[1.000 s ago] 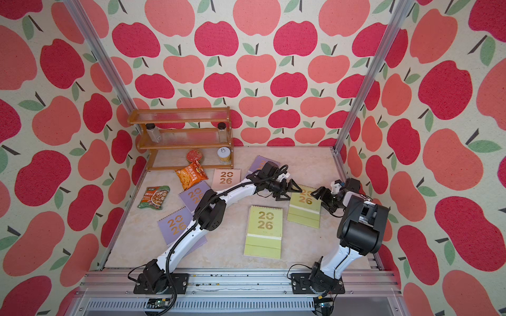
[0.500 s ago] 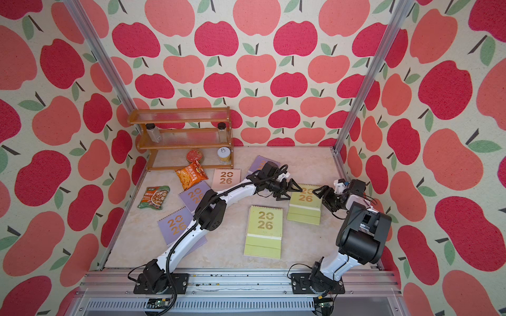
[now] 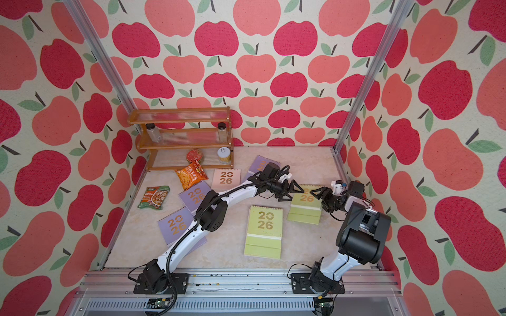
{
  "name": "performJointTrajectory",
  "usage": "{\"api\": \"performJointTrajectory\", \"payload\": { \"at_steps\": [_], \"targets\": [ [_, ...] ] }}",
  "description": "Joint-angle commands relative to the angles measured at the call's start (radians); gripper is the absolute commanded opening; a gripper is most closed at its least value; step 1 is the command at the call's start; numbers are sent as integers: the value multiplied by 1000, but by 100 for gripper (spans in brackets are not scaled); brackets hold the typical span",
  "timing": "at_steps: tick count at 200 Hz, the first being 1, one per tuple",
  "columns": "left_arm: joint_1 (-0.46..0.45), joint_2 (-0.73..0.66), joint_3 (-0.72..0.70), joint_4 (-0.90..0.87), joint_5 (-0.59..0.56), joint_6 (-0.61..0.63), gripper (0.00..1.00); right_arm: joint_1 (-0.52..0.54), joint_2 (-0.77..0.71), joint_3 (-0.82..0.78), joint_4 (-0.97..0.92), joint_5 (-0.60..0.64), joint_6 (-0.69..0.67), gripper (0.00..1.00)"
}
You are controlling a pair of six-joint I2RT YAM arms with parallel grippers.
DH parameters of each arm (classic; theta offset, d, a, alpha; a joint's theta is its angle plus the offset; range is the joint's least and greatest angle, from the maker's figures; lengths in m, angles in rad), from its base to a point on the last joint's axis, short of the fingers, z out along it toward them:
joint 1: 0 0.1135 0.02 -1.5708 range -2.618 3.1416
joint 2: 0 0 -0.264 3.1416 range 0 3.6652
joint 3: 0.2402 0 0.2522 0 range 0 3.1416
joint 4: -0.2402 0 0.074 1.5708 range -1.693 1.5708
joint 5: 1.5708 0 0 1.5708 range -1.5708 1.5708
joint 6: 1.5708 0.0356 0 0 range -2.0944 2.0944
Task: Stack the calendars
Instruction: Pick up the calendar at the center of the board, then place the calendar at the calendar.
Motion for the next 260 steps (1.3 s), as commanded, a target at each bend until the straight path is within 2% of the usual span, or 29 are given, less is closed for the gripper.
{"api": "performJointTrajectory", "payload": {
  "at_steps": [1, 22, 46, 58, 99, 120, 142, 163, 181, 210, 225, 244, 260],
  "targets": [
    [-4, 16, -18, 23, 18, -16, 99, 11, -41, -16, -4, 6, -2, 52],
    [5, -12, -70, 82, 19, -40, 99, 7, -68, -19, -15, 33, -14, 34],
    [14, -53, -109, 132, 16, -45, 99, 6, -99, -15, -39, 64, -28, 8],
    [21, -78, -125, 155, 15, -43, 100, 6, -121, -13, -46, 82, -34, 0],
    [49, -201, -207, 269, 45, -21, 99, 6, -229, 17, -100, 157, -59, 0],
    [68, -277, -243, 273, 57, 26, 99, 6, -275, 80, -200, 231, -90, 0],
    [90, -334, -239, 238, 75, 67, 99, 7, -330, 129, -247, 241, -100, 0],
    [114, -395, -273, 240, 93, 82, 99, 16, -377, 176, -255, 187, -87, 0],
    [153, -470, -335, 239, 119, 107, 99, 21, -385, 247, -273, 76, -84, 0],
    [239, -648, -520, 251, 145, 175, 99, 54, -372, 371, -347, -62, -72, 0],
    [273, -744, -615, 220, 142, 237, 99, 78, -388, 363, -269, -142, -3, 0],
    [298, -854, -725, 203, 139, 290, 99, 121, -404, 303, -49, -246, 169, 0],
    [314, -927, -794, 207, 136, 310, 100, 193, -402, 267, 122, -279, 285, 0]
  ]
}}
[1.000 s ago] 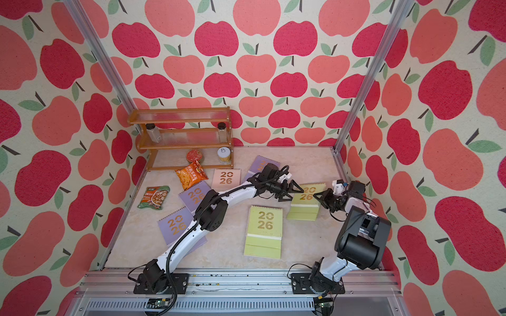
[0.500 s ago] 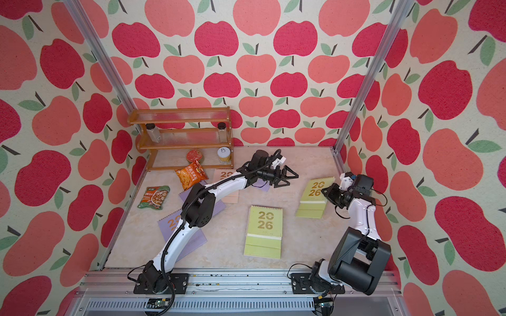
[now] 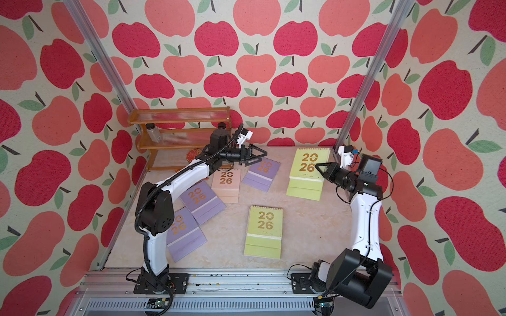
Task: Stack the calendars
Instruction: Place the calendar at the calendar.
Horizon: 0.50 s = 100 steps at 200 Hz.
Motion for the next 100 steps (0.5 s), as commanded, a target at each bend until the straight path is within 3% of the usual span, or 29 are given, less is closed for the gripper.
{"api": "performJointTrajectory", "payload": {
  "at_steps": [1, 37, 100],
  "targets": [
    [0, -108, -84, -8, 26, 94, 100, 86, -16, -45, 280, -169, 212, 0],
    [31, -216, -204, 45, 21, 79, 99, 248, 31, -25, 366, -182, 265, 0],
    [42, -235, -272, 69, 12, 65, 99, 395, 71, -44, 584, -155, 422, 0]
  ]
}}
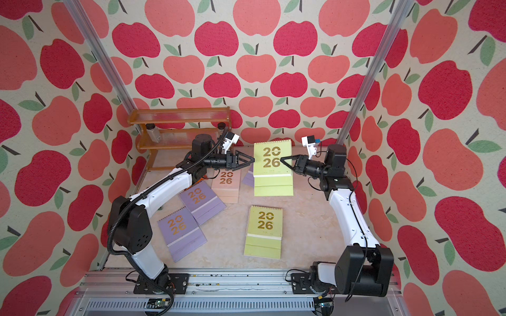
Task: Stack the calendars
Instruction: Place the calendar at the calendar.
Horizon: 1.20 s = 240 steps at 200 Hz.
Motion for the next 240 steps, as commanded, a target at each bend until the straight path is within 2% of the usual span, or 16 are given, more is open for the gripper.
{"api": "performJointTrajectory", "payload": {
  "at_steps": [1, 45, 75, 104, 154, 187, 205, 226, 240],
  "targets": [
    [10, -7, -20, 47, 8, -2, 99, 37, 6, -6, 155, -18, 90, 0],
    [37, -25, -76, 168, -41, -86, 99, 100, 23, -52, 229, 4, 118, 0],
    [65, -42, -158, 355, -72, -200, 86, 111, 50, -118, 379, -6, 200, 0],
    [73, -44, -196, 442, -99, -246, 69, 118, 77, -146, 458, -23, 248, 0],
    [69, 34, -166, 593, -67, -360, 58, 146, 118, -147, 488, -35, 251, 0],
    [68, 68, -156, 639, -61, -398, 32, 152, 145, -155, 535, -36, 276, 0],
    [69, 67, -156, 632, -60, -396, 22, 154, 153, -154, 539, -37, 275, 0],
    [69, 64, -154, 632, -53, -392, 0, 154, 167, -149, 537, -39, 273, 0],
    [69, 60, -151, 632, -43, -386, 0, 154, 174, -145, 527, -43, 262, 0]
  ]
}}
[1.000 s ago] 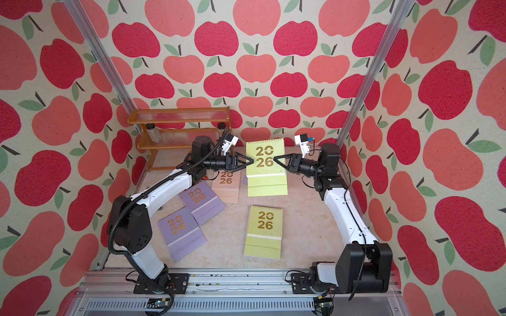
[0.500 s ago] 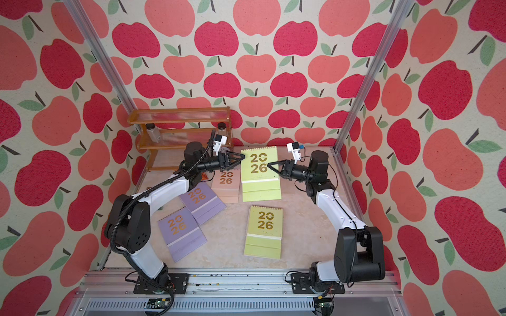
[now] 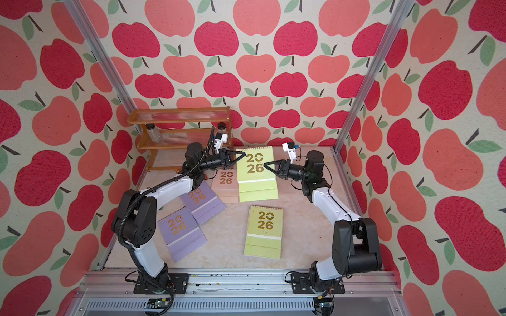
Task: Stack the calendars
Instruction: Place the calendar at the calendar.
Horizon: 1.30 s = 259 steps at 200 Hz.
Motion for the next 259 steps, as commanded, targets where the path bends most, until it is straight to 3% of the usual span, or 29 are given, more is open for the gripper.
{"api": "performJointTrajectory", "payload": {
  "at_steps": [1, 19, 44, 59, 78, 133, 213, 238, 259],
  "targets": [
    [-5, -7, 29, 42, 30, 16, 0, 7, 9, 5, 35, -20, 2, 1],
    [-2, -16, 43, 18, 61, 40, 0, 3, 6, 38, -91, -44, -94, 17],
    [4, -34, 95, -134, 123, 150, 0, -14, -47, 132, -499, -53, -441, 49],
    [5, -50, 127, -250, 138, 231, 0, -31, -75, 169, -644, -83, -584, 58],
    [9, -63, 152, -318, 152, 288, 0, -61, -105, 168, -708, -132, -650, 65],
    [10, -74, 158, -326, 165, 294, 0, -78, -145, 43, -605, -190, -686, 65],
    [-2, -66, 147, -300, 154, 276, 0, 11, -123, -74, -229, -155, -454, 54],
    [-5, -54, 143, -276, 154, 257, 0, 22, -124, -96, -173, -132, -425, 45],
    [-5, -53, 139, -270, 154, 253, 0, 24, -125, -108, -138, -129, -396, 28]
  ]
}}
